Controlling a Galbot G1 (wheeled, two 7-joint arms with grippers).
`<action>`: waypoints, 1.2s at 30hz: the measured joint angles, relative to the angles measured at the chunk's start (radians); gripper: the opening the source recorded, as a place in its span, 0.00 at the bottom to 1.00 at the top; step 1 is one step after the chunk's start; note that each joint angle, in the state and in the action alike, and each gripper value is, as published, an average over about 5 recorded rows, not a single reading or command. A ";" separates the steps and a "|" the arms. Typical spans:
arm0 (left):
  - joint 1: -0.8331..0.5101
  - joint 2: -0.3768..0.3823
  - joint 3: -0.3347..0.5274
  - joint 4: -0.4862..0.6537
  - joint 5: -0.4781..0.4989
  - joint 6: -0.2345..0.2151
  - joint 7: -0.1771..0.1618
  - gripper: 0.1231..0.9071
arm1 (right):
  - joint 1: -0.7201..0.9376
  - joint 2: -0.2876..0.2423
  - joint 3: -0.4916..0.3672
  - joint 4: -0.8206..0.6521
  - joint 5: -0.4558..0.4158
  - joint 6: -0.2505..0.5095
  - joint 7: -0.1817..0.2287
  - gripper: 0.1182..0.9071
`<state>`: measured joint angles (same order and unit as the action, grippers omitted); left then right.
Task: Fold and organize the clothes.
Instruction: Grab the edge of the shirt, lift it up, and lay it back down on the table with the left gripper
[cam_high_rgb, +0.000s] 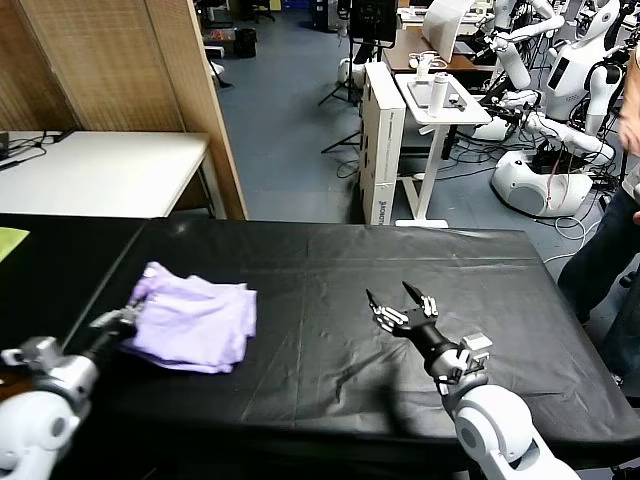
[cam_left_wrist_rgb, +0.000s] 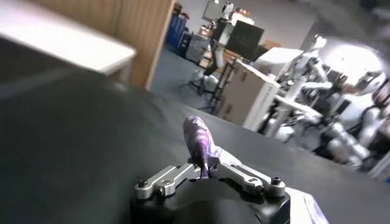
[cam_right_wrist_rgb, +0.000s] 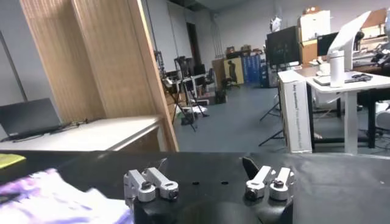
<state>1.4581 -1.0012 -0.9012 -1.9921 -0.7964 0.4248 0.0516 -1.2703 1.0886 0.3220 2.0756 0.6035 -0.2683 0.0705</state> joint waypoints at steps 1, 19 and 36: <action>0.006 0.021 -0.020 -0.004 -0.006 0.002 -0.001 0.07 | -0.001 0.002 0.000 -0.001 0.000 0.001 0.000 1.00; -0.047 -0.068 0.151 -0.234 0.012 0.105 -0.165 0.07 | -0.060 0.027 0.029 0.024 -0.028 0.004 -0.001 1.00; -0.071 -0.378 0.572 -0.167 0.190 0.100 -0.188 0.31 | -0.062 -0.002 0.012 0.041 0.072 -0.107 0.030 1.00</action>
<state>1.3872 -1.3790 -0.3288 -2.1589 -0.6062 0.5251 -0.1367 -1.3320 1.0866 0.3343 2.1168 0.6754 -0.3753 0.1001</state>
